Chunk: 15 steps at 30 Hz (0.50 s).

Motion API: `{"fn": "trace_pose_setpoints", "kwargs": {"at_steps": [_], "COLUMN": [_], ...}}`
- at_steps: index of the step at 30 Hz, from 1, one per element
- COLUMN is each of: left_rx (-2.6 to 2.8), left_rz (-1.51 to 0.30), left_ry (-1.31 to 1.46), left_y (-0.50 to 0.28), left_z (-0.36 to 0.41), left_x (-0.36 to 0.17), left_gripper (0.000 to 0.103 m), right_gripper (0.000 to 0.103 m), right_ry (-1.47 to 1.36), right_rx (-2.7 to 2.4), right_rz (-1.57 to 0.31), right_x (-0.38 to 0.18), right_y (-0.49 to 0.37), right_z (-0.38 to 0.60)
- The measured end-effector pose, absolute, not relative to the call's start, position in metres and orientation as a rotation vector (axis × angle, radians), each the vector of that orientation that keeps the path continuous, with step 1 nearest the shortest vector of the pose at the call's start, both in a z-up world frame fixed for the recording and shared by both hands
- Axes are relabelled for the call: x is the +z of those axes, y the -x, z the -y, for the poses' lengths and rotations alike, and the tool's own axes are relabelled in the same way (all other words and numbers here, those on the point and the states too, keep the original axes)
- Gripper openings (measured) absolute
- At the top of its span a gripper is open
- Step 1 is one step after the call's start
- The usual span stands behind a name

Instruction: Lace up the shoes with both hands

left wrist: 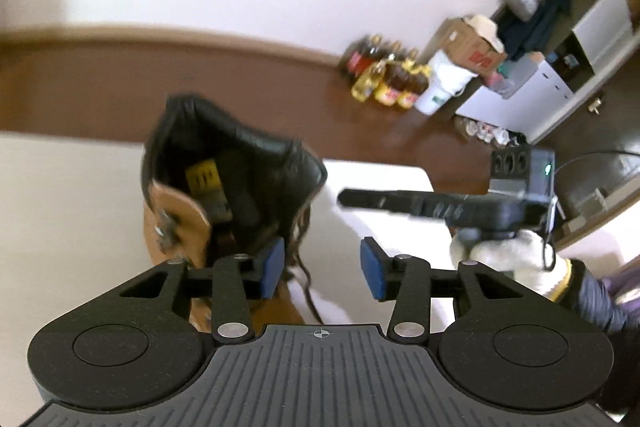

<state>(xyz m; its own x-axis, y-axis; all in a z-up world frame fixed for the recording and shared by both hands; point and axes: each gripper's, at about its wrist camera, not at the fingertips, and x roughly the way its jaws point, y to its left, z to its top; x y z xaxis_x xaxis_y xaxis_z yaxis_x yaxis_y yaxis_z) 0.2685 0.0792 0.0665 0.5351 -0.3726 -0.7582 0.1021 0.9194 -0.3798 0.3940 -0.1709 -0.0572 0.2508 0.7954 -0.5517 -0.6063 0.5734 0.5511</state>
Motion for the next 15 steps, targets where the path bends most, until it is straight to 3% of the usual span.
{"fn": "trace_pose_setpoints", "kwargs": {"at_steps": [5, 11, 13, 15], "left_rx": [-0.203, -0.117, -0.100, -0.087], "left_rz": [-0.981, -0.979, -0.975, -0.977], "left_ry": [0.306, 0.330, 0.318, 0.315], "left_y": [-0.260, -0.248, -0.242, -0.234], "left_z": [-0.084, -0.091, -0.097, -0.100], "left_x": [0.059, 0.055, 0.052, 0.047], "left_gripper": [0.046, 0.048, 0.048, 0.048], "right_gripper": [0.028, 0.028, 0.025, 0.011], "right_ry": [-0.002, 0.230, 0.274, 0.315], "right_rx": [1.127, 1.264, 1.297, 1.328], "right_rz": [-0.763, -0.661, -0.634, -0.606], "right_x": [-0.047, -0.045, -0.046, -0.048], "right_y": [-0.393, -0.388, -0.386, -0.384], "right_z": [0.144, 0.108, 0.101, 0.095]}}
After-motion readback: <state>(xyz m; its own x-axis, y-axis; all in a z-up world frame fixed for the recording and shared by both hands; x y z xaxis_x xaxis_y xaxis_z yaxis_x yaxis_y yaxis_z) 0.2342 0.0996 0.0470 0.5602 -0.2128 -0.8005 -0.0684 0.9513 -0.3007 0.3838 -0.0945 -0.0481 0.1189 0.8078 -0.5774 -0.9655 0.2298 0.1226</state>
